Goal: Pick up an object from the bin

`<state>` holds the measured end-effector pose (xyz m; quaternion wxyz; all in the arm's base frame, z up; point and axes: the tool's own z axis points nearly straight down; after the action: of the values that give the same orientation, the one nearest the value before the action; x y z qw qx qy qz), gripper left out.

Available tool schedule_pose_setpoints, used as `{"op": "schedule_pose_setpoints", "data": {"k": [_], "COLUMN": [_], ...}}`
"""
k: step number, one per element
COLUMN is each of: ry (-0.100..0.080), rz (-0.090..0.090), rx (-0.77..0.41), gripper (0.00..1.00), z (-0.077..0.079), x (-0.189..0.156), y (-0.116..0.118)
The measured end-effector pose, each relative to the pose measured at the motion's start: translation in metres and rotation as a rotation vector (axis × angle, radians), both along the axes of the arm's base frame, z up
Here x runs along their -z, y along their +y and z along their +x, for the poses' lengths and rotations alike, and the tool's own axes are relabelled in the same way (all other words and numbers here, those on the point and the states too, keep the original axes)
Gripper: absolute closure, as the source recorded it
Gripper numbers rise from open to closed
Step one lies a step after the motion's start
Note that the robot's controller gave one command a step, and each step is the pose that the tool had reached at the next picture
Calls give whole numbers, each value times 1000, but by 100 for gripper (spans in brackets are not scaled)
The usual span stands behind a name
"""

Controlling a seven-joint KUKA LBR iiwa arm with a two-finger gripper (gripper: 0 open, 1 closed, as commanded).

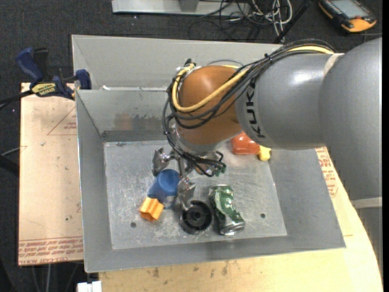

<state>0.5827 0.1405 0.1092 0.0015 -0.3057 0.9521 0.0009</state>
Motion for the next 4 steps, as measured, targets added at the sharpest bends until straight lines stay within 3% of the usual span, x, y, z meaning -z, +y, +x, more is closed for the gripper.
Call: {"op": "schedule_pose_setpoints", "data": {"k": [1,3,4], "ry": [-36,-42,-28], "rz": [9,9,7], "rx": [-125,-270,-258], "gripper": [100,100,100], "z": [4,4,1], "x": [14,17,15], "y": [9,11,10]}}
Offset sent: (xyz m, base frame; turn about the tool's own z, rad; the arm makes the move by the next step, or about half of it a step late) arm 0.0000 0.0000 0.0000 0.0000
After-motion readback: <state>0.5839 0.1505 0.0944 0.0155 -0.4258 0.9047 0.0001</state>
